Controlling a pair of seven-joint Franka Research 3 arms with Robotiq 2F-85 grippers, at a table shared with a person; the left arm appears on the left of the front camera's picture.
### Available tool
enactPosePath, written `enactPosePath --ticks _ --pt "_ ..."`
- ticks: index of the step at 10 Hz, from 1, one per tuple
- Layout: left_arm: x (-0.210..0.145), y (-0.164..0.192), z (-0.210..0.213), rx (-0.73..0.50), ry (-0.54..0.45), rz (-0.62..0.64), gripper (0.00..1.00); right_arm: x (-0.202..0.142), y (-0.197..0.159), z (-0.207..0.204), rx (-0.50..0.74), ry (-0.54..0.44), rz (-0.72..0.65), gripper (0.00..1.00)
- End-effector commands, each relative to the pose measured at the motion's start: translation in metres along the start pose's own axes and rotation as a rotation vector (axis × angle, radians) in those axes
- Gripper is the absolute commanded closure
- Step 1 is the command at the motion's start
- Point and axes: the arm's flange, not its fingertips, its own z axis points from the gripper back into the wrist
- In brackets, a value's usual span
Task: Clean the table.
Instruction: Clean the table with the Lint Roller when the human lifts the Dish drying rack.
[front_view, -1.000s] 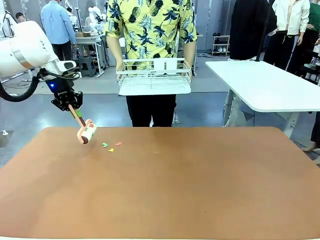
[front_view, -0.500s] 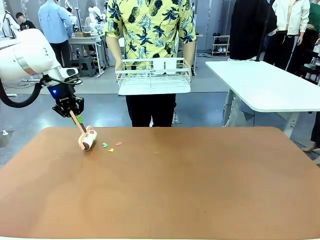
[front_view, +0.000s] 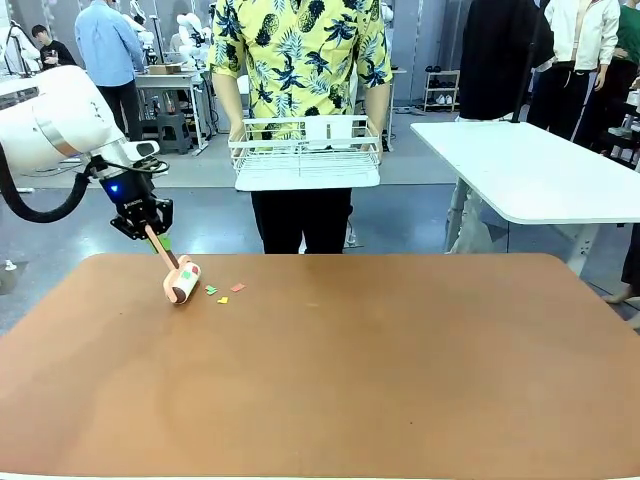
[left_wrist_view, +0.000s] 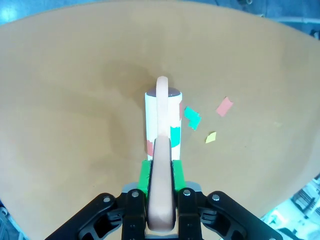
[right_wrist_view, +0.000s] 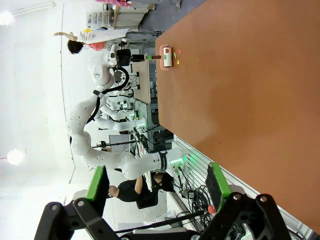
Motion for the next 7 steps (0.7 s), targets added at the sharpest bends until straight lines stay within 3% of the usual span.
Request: enactPosePath --ticks 1,7 --pt "-0.002 0.000 -0.050 -0.049 -0.019 0.037 0.79 -0.001 0.003 0.001 0.004 0.001 0.005 0.00" --pt "0.010 -0.045 -0.086 -0.068 -0.054 0.053 0.79 -0.001 0.003 0.001 0.004 0.001 0.005 0.00"
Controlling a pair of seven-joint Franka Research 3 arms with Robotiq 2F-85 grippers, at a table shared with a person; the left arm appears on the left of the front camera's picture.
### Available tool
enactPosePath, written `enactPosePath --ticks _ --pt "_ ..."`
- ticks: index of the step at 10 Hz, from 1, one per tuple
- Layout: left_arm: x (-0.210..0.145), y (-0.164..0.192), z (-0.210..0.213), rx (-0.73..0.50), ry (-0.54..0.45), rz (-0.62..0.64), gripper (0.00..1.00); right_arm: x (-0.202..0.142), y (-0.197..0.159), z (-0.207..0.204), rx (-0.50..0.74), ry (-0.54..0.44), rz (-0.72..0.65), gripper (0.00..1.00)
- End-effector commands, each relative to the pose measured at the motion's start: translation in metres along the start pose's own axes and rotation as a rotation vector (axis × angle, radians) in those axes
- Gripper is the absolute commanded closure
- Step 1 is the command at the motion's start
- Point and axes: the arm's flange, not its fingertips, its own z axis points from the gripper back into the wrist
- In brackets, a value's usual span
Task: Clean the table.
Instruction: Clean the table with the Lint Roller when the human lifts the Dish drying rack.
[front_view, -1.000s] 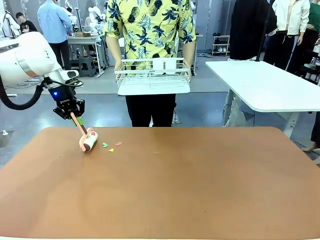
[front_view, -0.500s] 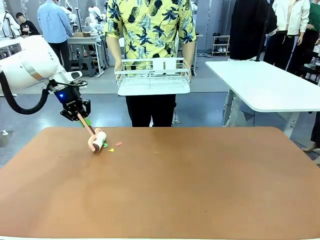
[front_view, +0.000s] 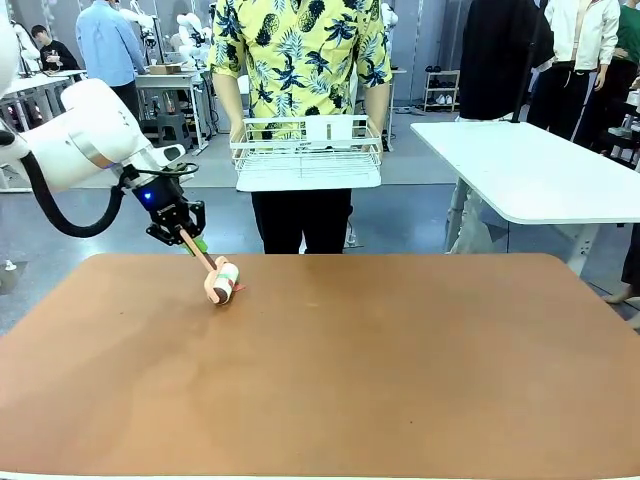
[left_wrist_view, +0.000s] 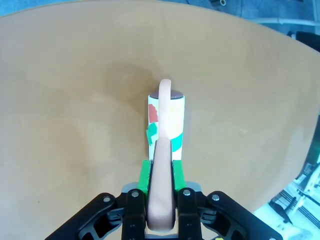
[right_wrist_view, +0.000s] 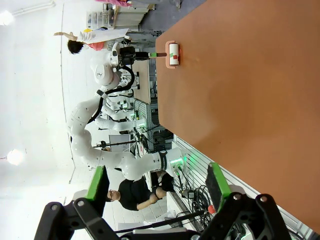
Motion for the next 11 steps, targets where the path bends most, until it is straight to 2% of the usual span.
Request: enactPosePath --ticks 1,6,8,10,11 --pt "0.010 0.008 -0.061 0.035 -0.028 0.033 0.79 -0.001 0.002 0.001 0.004 0.000 0.005 0.00" --pt "0.012 -0.027 -0.082 0.002 -0.026 -0.008 0.79 -0.001 0.002 0.001 0.004 0.000 0.005 0.00" --pt "0.011 -0.038 -0.074 -0.058 -0.009 -0.030 0.79 -0.001 0.002 0.001 0.004 0.000 0.005 0.00" --pt "0.013 -0.050 -0.071 -0.062 -0.013 -0.061 0.79 -0.001 0.002 0.001 0.004 0.000 0.005 0.00" --pt "0.011 -0.054 -0.061 -0.080 -0.050 -0.066 0.79 -0.001 0.002 0.001 0.004 0.000 0.005 0.00"
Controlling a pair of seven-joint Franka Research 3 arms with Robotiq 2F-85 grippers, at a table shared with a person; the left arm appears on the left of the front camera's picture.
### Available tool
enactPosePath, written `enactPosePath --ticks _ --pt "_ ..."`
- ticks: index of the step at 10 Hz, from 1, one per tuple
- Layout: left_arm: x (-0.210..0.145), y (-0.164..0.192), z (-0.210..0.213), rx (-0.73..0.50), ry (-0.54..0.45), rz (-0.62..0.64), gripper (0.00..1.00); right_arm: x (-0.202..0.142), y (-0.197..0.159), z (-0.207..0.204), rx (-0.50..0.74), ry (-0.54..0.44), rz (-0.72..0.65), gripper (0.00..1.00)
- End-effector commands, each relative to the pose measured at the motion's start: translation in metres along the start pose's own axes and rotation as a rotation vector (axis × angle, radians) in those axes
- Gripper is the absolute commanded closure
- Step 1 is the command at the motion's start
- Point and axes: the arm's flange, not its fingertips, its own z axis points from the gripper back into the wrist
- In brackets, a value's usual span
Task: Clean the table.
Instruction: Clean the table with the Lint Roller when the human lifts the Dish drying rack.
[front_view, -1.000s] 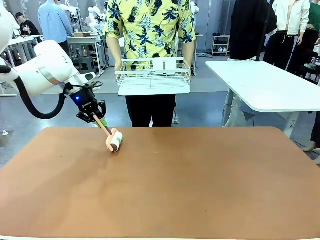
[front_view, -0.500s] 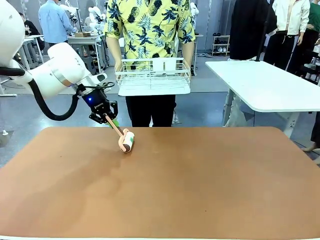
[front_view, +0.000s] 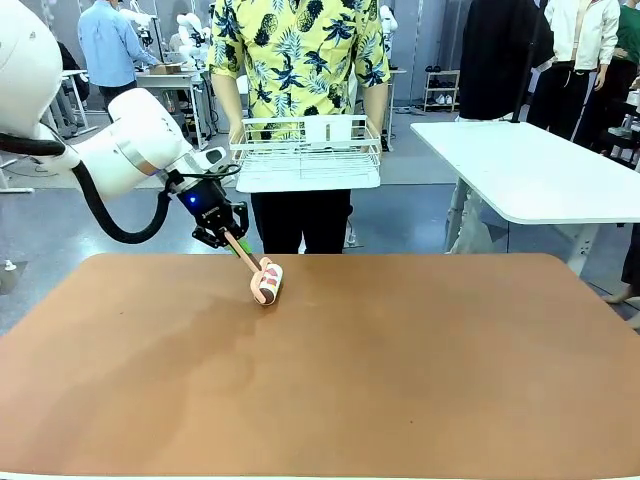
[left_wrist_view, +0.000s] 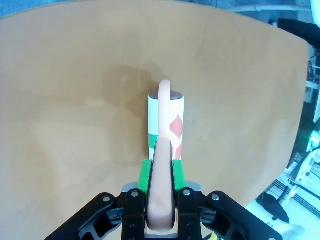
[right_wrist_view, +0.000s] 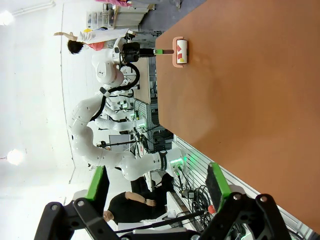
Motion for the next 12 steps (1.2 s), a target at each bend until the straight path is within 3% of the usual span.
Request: enactPosePath --ticks 1,5,7,9,12 --pt "0.003 0.007 -0.009 -0.010 -0.102 -0.031 0.79 -0.001 0.003 0.001 0.004 0.000 0.005 0.00" --pt "-0.014 -0.036 0.051 -0.021 -0.148 -0.062 0.79 -0.001 0.003 0.001 0.004 0.000 0.005 0.00" --pt "-0.029 -0.059 0.077 -0.003 -0.083 -0.033 0.79 -0.001 0.003 0.001 0.004 0.000 0.005 0.00" --pt "-0.053 -0.076 0.115 0.122 -0.088 -0.008 0.79 -0.001 0.003 0.001 0.004 0.000 0.005 0.00" --pt "-0.106 -0.071 0.170 0.375 -0.094 -0.048 0.79 -0.001 0.003 0.001 0.004 0.000 0.005 0.00"
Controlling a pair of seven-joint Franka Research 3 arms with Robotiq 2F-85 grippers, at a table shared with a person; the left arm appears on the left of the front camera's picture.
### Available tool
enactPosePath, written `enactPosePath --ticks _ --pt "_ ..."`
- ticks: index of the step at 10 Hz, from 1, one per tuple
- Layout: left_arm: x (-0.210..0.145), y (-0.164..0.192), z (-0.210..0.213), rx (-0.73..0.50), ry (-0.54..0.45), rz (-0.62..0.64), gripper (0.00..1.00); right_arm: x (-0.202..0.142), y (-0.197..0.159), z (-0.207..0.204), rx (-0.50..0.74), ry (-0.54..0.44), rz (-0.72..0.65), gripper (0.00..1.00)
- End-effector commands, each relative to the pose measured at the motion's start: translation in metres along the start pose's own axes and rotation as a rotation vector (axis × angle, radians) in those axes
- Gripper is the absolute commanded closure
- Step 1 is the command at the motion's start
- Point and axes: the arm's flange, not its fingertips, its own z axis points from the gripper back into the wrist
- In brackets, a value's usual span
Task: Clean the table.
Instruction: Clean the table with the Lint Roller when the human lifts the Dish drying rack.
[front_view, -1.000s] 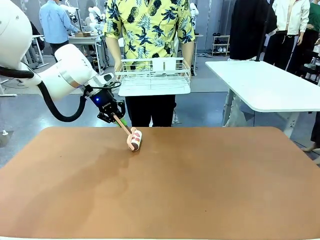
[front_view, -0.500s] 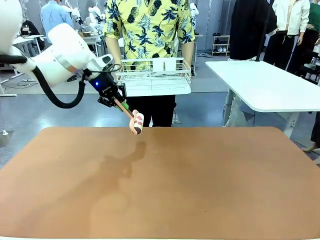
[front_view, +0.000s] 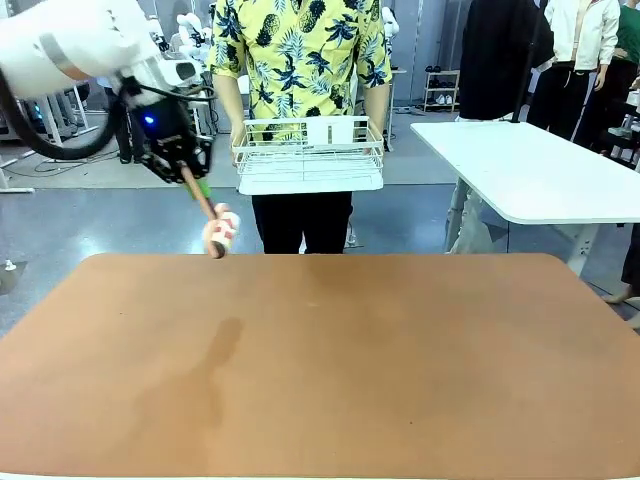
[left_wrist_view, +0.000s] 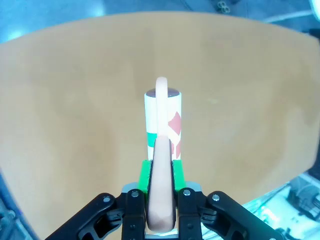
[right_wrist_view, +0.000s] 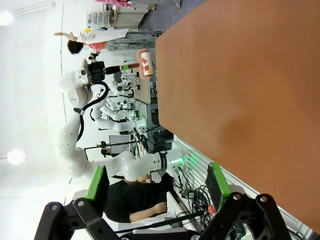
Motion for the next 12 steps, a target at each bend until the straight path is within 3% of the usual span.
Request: enactPosePath --ticks 1,6,8,10,11,12 --pt "-0.034 0.016 0.027 0.191 0.039 0.041 0.79 -0.001 0.003 0.000 0.004 0.002 0.005 0.00" --pt "-0.083 0.094 0.080 0.280 -0.001 0.051 0.79 -0.001 0.003 0.000 0.004 0.002 0.005 0.00" --pt "-0.088 0.109 0.083 0.308 0.014 0.013 0.79 -0.001 0.003 0.000 0.004 0.002 0.005 0.00" --pt "-0.088 0.116 0.083 0.252 -0.035 -0.059 0.79 -0.001 0.003 0.000 0.004 0.002 0.005 0.00" --pt "-0.083 0.108 0.083 0.280 0.023 0.032 0.79 -0.001 0.003 0.000 0.004 0.002 0.005 0.00" --pt "-0.083 0.108 0.083 0.280 0.023 0.032 0.79 -0.001 0.003 0.000 0.004 0.002 0.005 0.00"
